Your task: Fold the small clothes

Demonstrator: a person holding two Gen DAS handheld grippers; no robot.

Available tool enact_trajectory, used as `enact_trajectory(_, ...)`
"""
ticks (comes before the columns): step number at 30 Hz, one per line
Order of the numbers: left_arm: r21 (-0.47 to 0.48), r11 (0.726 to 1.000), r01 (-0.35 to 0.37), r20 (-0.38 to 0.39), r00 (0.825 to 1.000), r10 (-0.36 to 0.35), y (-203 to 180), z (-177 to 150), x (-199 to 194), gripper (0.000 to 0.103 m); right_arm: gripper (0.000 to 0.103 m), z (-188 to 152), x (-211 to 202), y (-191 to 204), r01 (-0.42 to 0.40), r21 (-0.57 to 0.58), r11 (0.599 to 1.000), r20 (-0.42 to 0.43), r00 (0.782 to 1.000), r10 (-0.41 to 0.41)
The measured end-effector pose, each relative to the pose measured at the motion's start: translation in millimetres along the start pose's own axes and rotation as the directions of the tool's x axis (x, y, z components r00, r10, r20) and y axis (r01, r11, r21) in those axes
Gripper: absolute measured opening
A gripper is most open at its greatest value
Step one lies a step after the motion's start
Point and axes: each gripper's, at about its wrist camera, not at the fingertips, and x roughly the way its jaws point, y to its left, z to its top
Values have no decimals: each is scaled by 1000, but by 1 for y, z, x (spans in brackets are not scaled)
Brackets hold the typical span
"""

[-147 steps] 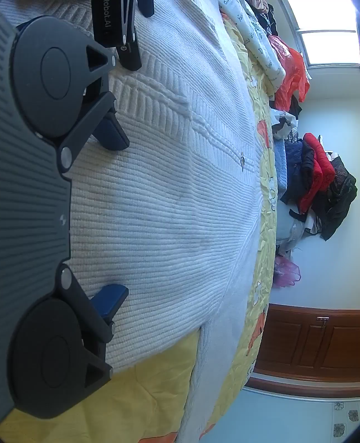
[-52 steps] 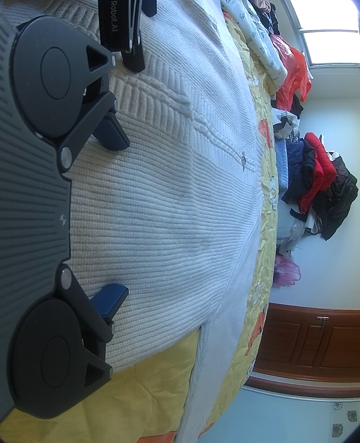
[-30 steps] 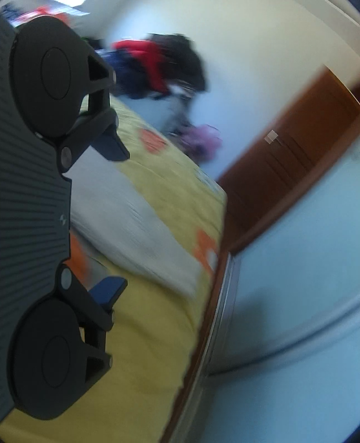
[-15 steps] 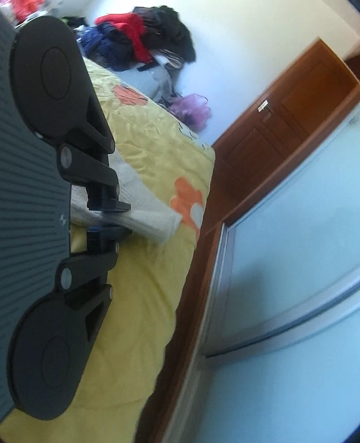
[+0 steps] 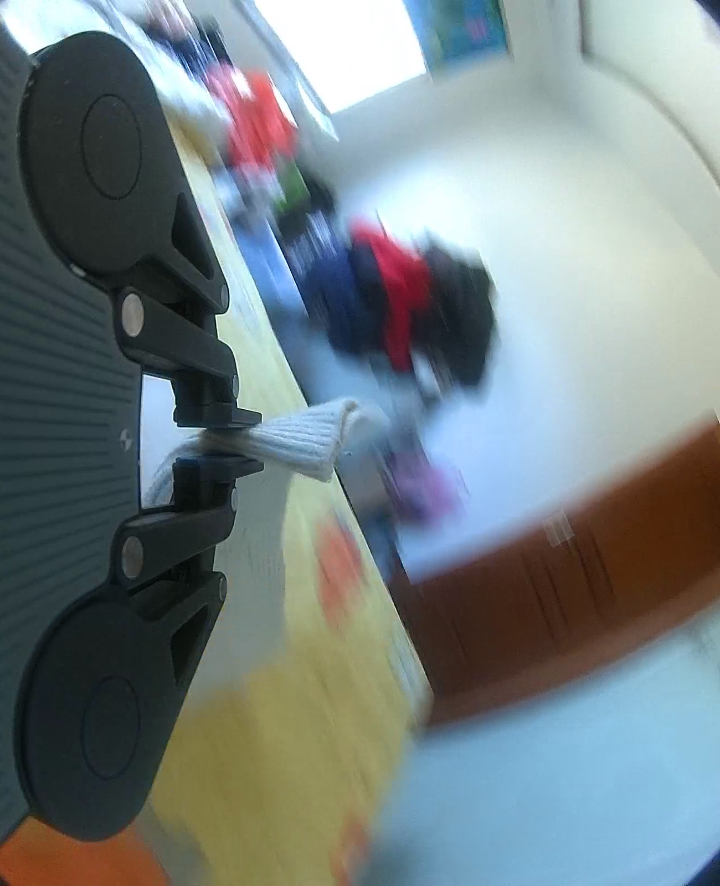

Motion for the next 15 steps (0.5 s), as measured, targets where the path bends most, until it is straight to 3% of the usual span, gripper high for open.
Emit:
enact_trajectory(2, 1, 1000, -1, 0, 1000, 1, 0, 0, 0, 103, 13, -27, 21, 41, -90, -3, 996, -76, 993, 89)
enact_trajectory(5, 1, 1000, 0, 0, 1000, 0, 0, 0, 0, 103, 13, -72, 53, 88, -143, -34, 989, -188, 973, 135)
enact_trajectory(9, 1, 1000, 1, 0, 1000, -1, -1, 0, 0, 103, 18, -119, 70, 116, -124, -92, 988, -278, 956, 94)
enact_trajectory(11, -2, 1000, 6, 1, 1000, -6, 0, 0, 1, 103, 43, -130, 71, 118, -68, -65, 996, -325, 945, 43)
enact_trajectory(12, -4, 1000, 9, 1, 1000, -9, -1, 0, 1, 103, 47, -129, 69, 114, -72, -39, 997, -336, 940, 55)
enact_trajectory(14, -1, 1000, 13, -6, 1000, -13, 0, 1, 2, 103, 67, -127, 49, 115, -97, -23, 995, -306, 948, 86)
enact_trajectory(15, -3, 1000, 12, -10, 1000, -12, 0, 2, 2, 103, 70, -125, 37, 114, -107, -35, 994, -284, 954, 93)
